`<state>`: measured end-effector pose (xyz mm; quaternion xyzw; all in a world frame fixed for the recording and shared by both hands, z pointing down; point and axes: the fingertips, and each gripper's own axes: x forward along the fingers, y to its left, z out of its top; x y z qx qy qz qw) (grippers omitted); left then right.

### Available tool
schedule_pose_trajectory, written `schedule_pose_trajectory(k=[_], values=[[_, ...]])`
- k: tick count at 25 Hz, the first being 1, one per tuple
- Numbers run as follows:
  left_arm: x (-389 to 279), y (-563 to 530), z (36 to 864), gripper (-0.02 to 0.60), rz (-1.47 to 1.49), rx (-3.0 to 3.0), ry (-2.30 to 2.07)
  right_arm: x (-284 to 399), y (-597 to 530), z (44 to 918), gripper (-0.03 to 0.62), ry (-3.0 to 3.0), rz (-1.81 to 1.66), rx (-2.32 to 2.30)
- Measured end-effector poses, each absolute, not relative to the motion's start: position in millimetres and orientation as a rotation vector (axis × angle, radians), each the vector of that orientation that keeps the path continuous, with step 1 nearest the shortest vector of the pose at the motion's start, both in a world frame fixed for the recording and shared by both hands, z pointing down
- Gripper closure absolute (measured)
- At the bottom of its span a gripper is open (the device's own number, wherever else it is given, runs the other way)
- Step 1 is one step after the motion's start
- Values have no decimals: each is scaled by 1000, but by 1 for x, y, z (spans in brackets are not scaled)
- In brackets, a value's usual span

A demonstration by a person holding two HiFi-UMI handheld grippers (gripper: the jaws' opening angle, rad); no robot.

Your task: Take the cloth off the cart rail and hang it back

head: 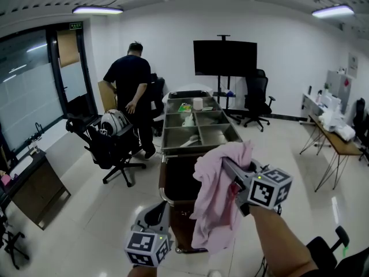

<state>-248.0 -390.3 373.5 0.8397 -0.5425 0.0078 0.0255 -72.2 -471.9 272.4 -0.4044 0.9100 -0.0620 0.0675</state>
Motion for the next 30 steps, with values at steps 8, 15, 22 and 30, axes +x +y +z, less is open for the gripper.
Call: schedule_pose_trajectory(k=[8,15,22,30], values=[[-240,-438,384,581,56,2571,-1687,-77,-557,350,443,2848,-380,-1292],[-227,-467,389,581,58,2549,-1699,-81,-586,394,388,3013,-461,-1256],[-221,-473,400,581,75,2529,-1689,-93,-578,429,134,3173,-638,-1166],[-218,-456,403,581,78,2537,-1674,-79,-554,438,134,3177,-664,-1227]])
